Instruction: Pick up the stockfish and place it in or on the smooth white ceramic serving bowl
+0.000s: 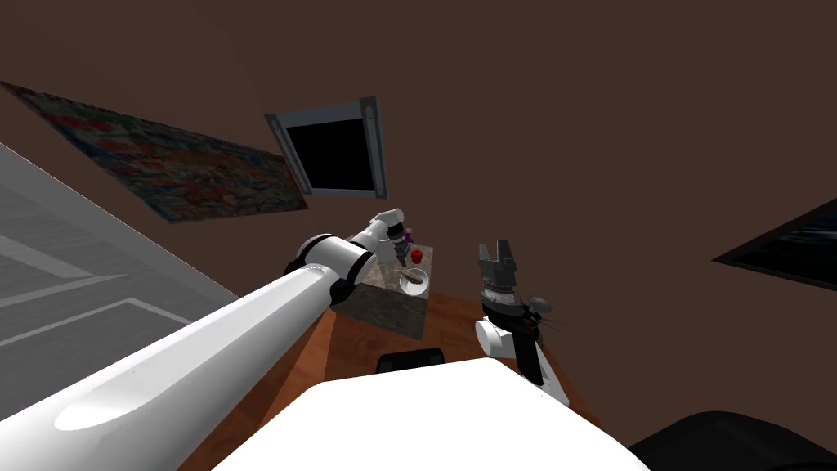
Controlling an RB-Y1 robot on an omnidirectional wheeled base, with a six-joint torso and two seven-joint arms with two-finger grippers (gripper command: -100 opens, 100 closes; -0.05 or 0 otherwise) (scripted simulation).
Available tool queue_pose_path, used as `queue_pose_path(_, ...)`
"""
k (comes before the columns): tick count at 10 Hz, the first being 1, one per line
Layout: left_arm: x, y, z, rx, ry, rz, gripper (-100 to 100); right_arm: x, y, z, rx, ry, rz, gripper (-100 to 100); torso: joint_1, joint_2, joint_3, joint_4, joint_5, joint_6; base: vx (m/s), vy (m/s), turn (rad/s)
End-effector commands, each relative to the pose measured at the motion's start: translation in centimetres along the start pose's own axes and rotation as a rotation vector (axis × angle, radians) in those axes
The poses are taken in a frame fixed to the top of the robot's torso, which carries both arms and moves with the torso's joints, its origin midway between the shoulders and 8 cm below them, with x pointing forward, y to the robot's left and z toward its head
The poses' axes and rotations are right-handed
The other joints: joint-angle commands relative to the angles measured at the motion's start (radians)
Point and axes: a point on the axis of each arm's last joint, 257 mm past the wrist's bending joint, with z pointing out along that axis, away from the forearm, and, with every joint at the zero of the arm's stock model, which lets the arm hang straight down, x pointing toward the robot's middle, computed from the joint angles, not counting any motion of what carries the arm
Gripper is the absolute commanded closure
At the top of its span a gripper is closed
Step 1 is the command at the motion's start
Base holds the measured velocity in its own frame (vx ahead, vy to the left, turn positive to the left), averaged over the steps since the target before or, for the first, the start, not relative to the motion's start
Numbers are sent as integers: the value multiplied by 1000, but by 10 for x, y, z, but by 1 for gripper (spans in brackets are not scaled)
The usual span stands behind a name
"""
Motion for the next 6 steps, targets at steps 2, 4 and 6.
queue_pose_path(2, -7, -2, -6, 6, 3, -47, -100, 0, 0, 0, 0, 0, 0, 0, -3, -1, -1, 0, -1, 0, -15, 39, -91)
queue_pose_path(4, -15, -6, -20, 29, 6, -119, -100, 0, 0, 0, 0, 0, 0, 0, -1, 1, 0, 0, -1, 1, -59, 114, -425)
queue_pose_path(6, -15, -6, -19, 28, 6, -119, -100, 0, 0, 0, 0, 0, 0, 0, 0, 1, 1, 0, 0, 0, -21, 72, -8)
